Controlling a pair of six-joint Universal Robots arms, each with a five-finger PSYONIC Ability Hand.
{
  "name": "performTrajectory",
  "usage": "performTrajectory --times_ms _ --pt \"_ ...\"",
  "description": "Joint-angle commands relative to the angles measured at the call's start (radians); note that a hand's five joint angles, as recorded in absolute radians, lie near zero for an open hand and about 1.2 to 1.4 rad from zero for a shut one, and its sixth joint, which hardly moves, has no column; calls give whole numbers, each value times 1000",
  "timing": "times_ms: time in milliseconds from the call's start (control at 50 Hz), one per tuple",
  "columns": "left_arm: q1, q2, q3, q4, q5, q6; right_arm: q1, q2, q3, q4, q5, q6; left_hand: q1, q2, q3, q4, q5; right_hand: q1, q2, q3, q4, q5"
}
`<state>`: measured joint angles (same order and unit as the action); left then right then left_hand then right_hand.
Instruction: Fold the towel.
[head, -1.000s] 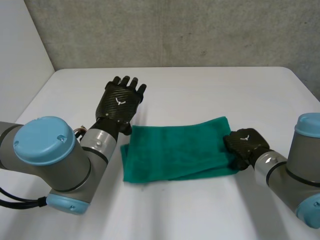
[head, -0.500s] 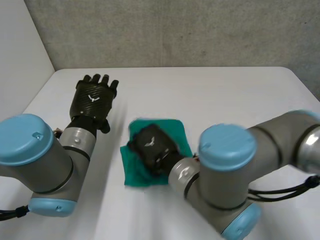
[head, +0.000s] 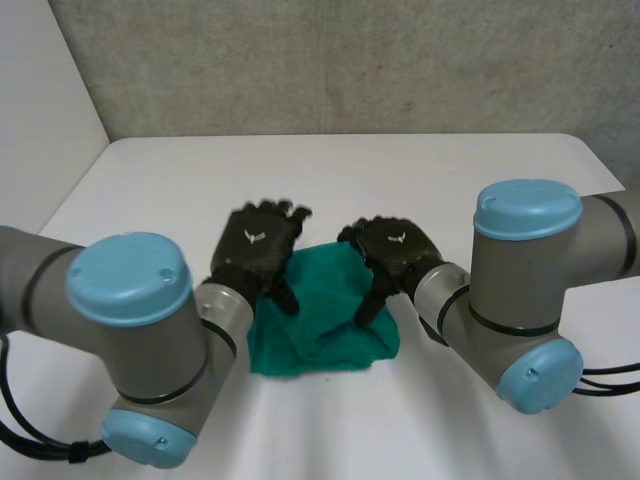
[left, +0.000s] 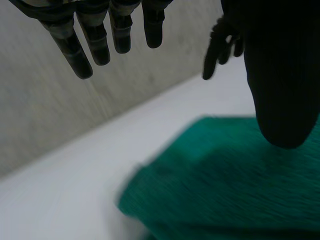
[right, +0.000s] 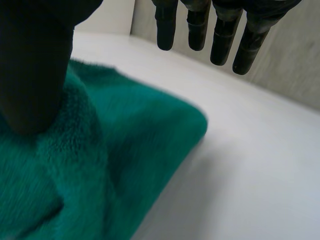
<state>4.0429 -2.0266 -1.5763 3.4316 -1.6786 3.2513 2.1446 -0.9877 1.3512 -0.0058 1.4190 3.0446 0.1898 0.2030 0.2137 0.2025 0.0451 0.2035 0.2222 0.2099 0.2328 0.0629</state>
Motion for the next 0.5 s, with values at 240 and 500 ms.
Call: performTrajectory --times_ms 240,500 --pt "87 -74 38 -193 -7 -59 -64 22 -63 138 -15 -3 9 -4 -15 -4 -21 -29 -48 -35 -58 -63" --pt "18 0 157 -181 8 -88 -179 -123 -66 175 -12 -15 18 5 -6 5 -12 -29 -48 -35 -58 -63"
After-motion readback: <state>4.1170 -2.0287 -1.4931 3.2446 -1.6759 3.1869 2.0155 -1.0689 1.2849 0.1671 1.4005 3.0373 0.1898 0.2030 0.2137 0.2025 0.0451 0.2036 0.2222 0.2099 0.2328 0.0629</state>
